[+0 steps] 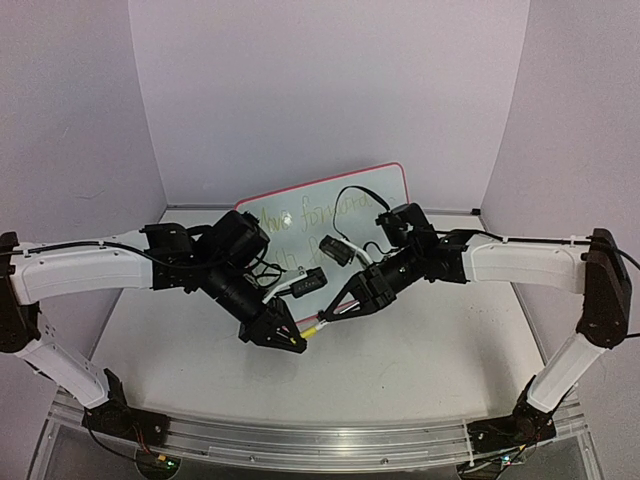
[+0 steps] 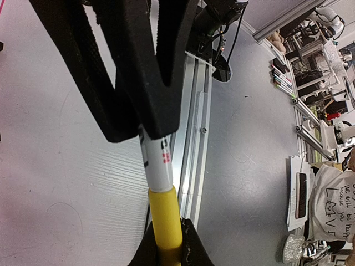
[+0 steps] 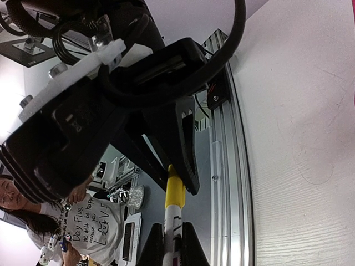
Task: Write a sentence on the whiteboard
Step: Insert the pen cap into the whiteboard marker.
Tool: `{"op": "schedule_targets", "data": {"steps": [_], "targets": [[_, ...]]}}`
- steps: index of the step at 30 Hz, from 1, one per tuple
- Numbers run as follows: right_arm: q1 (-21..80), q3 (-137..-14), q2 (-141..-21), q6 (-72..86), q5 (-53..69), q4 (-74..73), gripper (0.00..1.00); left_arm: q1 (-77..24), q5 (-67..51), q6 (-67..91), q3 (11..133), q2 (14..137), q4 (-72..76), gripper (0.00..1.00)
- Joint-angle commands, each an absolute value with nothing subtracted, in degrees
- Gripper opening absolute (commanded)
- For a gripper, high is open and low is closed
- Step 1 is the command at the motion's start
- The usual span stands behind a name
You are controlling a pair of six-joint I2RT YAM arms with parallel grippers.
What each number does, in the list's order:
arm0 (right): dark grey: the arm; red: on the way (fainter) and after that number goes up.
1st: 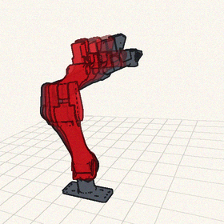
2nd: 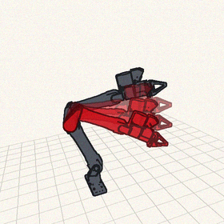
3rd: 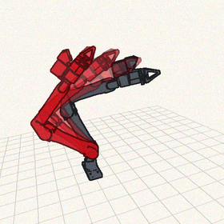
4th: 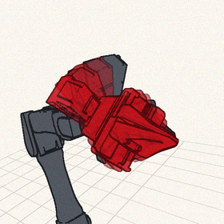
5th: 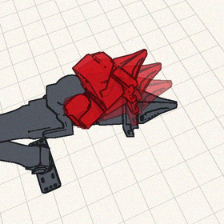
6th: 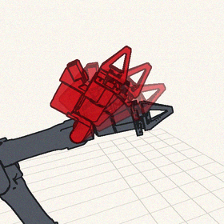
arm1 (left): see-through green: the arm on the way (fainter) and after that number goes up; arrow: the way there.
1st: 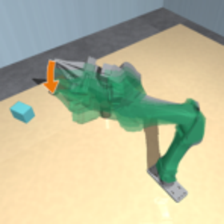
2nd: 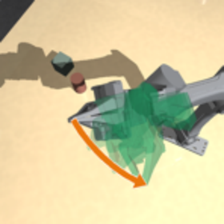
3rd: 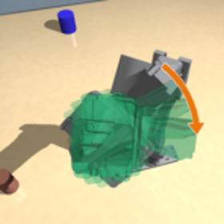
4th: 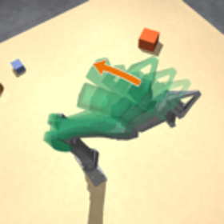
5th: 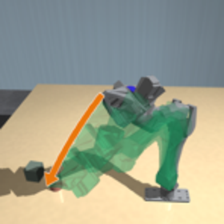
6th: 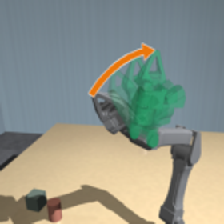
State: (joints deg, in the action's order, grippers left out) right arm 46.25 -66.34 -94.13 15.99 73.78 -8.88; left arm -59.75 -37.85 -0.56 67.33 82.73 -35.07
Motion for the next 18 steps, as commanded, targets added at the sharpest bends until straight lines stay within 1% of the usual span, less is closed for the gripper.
{"op": "schedule_targets", "data": {"steps": [1,18], "targets": [[49.25,-68.59,-92.98,13.30,72.07,-6.54,0.00,-59.94,-42.70,-0.52,72.17,82.89,-20.14,0.00],[51.53,-69.97,-95.38,14.06,73.57,-6.58,0.00,-59.93,-38.85,-2.11,73.98,83.39,-18.43,0.00]]}}
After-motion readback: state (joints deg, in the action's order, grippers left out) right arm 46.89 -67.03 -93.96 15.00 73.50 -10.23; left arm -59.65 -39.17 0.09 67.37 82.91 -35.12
